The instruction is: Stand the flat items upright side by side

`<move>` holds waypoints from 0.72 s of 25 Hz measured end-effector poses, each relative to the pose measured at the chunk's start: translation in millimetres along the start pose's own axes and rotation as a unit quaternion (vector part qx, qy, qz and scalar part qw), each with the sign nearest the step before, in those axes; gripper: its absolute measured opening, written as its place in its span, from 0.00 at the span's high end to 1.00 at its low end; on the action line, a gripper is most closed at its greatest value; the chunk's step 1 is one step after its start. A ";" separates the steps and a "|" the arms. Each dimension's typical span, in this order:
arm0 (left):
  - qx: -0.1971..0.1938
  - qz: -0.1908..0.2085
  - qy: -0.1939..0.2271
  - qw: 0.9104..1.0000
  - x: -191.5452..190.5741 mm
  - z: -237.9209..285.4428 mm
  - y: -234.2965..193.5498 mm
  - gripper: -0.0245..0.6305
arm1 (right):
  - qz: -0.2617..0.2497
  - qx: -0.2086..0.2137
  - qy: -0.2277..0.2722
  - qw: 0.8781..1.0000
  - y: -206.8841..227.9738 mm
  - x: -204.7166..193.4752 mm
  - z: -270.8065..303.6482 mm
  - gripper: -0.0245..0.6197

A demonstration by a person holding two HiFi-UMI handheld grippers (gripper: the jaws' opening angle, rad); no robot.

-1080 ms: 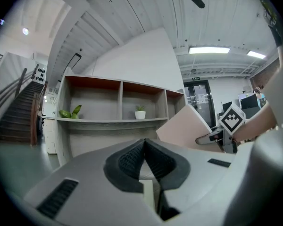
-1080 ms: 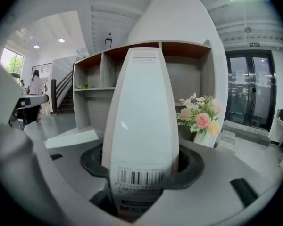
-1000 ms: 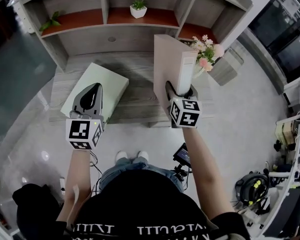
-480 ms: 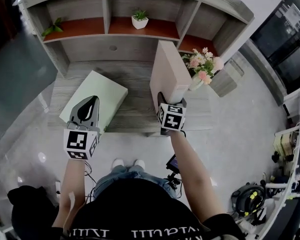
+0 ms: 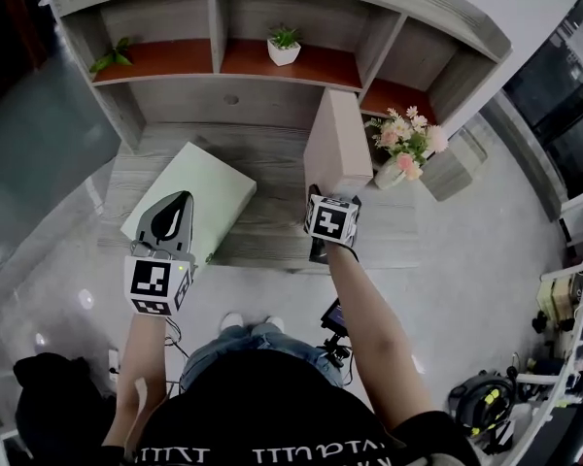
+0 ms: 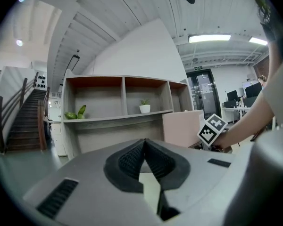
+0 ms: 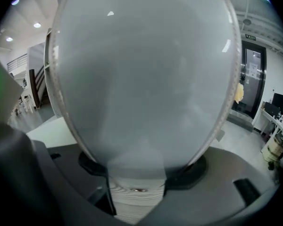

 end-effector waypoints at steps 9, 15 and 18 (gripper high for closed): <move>0.033 -0.002 -0.004 0.999 3.1 4.9 -9.2 0.95 | 0.014 -0.007 -0.017 1.000 -1.7 23.6 39.5 0.48; 0.041 0.002 -0.002 0.999 6.1 8.0 -9.2 0.94 | 0.017 -0.010 -0.024 1.000 -4.8 37.5 64.8 0.48; 0.043 0.003 -0.002 0.999 8.0 8.3 -8.1 0.94 | 0.014 -0.008 -0.021 1.000 -6.6 40.5 70.2 0.48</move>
Point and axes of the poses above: the fingertips, and each gripper's own axes: z forward along the fingers, y to its right, x out of its top, the point moved 6 cm from there along -z, backward along the fingers, and after that the axes turned 6 degrees about z, right-handed, at the moved point
